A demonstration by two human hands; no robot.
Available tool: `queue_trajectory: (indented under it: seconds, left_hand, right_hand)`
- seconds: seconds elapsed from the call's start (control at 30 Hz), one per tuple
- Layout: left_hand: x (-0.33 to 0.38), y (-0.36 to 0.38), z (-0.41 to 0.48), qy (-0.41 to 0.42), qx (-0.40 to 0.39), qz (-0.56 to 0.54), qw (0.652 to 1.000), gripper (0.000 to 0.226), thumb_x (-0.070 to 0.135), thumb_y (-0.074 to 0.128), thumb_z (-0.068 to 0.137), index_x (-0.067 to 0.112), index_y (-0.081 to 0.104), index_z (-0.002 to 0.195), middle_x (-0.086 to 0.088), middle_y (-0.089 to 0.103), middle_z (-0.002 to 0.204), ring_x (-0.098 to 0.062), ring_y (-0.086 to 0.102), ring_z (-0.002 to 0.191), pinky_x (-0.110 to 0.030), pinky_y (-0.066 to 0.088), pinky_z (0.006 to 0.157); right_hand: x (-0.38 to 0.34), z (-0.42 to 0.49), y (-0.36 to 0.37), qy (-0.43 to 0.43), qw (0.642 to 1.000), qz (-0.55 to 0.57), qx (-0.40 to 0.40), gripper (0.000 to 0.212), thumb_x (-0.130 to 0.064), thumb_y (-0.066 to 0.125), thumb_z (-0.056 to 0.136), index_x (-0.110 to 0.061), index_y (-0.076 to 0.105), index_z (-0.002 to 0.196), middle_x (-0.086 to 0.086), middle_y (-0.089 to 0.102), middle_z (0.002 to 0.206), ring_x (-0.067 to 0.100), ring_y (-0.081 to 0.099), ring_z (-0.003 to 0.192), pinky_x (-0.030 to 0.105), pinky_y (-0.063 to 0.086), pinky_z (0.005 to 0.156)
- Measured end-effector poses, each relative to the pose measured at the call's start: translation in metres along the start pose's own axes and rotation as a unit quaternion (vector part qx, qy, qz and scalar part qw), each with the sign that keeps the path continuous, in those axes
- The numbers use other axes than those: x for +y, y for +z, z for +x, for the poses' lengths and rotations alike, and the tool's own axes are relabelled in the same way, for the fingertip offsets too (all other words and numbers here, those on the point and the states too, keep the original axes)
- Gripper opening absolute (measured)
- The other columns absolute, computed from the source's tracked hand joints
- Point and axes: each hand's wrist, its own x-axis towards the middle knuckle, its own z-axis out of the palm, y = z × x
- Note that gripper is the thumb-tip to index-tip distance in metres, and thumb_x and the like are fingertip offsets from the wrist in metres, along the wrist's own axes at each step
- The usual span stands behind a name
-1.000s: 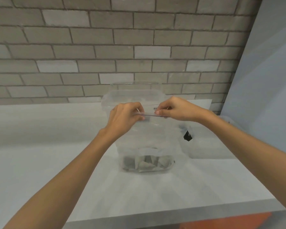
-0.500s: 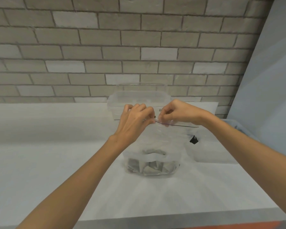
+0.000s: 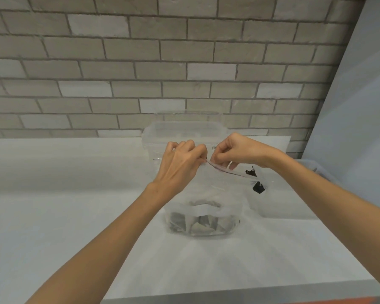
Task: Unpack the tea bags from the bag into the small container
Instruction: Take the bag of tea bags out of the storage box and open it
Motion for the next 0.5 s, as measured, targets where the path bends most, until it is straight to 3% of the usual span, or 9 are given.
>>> queue_trajectory:
  seconds: [0.13,0.2,0.23,0.3,0.37,0.43,0.5]
  left_hand:
    - [0.009,-0.001,0.0,-0.012,0.025,0.014,1.0,0.015,0.016,0.075,0.078,0.016,0.061,0.085,0.001,0.055,0.082,-0.019,0.052,0.069,-0.03,0.034,0.07]
    - [0.026,-0.01,-0.004,-0.102,0.065,-0.039,0.992,0.011,0.019,0.069,0.083,0.015,0.059,0.084,0.002,0.055,0.083,-0.016,0.051,0.072,-0.027,0.037,0.065]
    - [0.037,-0.016,-0.007,-0.189,0.074,-0.115,0.972,0.013,0.023,0.066,0.086,0.015,0.057,0.082,0.003,0.056,0.079,-0.013,0.052,0.071,-0.025,0.039,0.063]
    - [0.059,-0.022,-0.01,-0.382,0.005,-0.289,0.878,0.028,0.039,0.061,0.089,0.013,0.059,0.079,0.005,0.063,0.069,-0.009,0.061,0.065,-0.025,0.048,0.064]
    - [0.067,-0.017,-0.008,-0.498,-0.067,-0.419,0.756,0.039,0.048,0.063,0.087,0.009,0.065,0.081,-0.003,0.071,0.07,-0.013,0.07,0.064,-0.03,0.058,0.066]
    - [0.063,-0.009,-0.005,-0.549,-0.063,-0.512,0.658,0.041,0.043,0.068,0.085,0.001,0.067,0.086,-0.013,0.073,0.078,-0.018,0.074,0.069,-0.028,0.06,0.066]
    - [0.056,-0.004,-0.003,-0.554,-0.047,-0.555,0.618,0.036,0.028,0.07,0.087,-0.008,0.066,0.091,-0.018,0.073,0.083,-0.021,0.074,0.074,-0.025,0.06,0.066]
  right_hand:
    - [-0.004,-0.001,0.007,-0.039,0.99,-0.121,0.068,0.014,-0.015,0.061,0.077,-0.007,0.07,0.071,0.007,0.068,0.064,0.007,0.057,0.053,0.027,0.055,0.062]
    - [0.0,-0.001,0.007,-0.048,0.984,-0.135,0.103,0.013,-0.017,0.061,0.077,-0.01,0.067,0.068,0.002,0.066,0.061,0.004,0.055,0.051,0.026,0.053,0.062]
    - [0.003,0.0,0.006,-0.047,0.985,-0.12,0.116,0.014,-0.017,0.061,0.078,-0.01,0.067,0.068,0.002,0.066,0.061,0.004,0.057,0.052,0.026,0.053,0.062]
    - [0.01,0.001,0.006,-0.037,0.992,-0.055,0.105,0.014,-0.014,0.06,0.081,-0.005,0.067,0.072,0.005,0.065,0.062,0.01,0.06,0.057,0.029,0.056,0.064]
    - [0.014,0.0,0.007,-0.027,0.997,0.001,0.072,0.015,-0.013,0.062,0.085,-0.002,0.068,0.077,0.002,0.062,0.063,0.01,0.057,0.061,0.027,0.054,0.064]
    - [0.018,-0.002,0.01,-0.029,0.998,0.028,0.042,0.016,-0.014,0.062,0.088,-0.001,0.07,0.083,0.001,0.065,0.069,0.006,0.058,0.063,0.022,0.053,0.063]
    - [0.021,-0.003,0.012,-0.034,0.998,0.043,0.027,0.014,-0.012,0.062,0.089,-0.002,0.072,0.087,0.003,0.069,0.076,0.005,0.062,0.068,0.019,0.054,0.063]
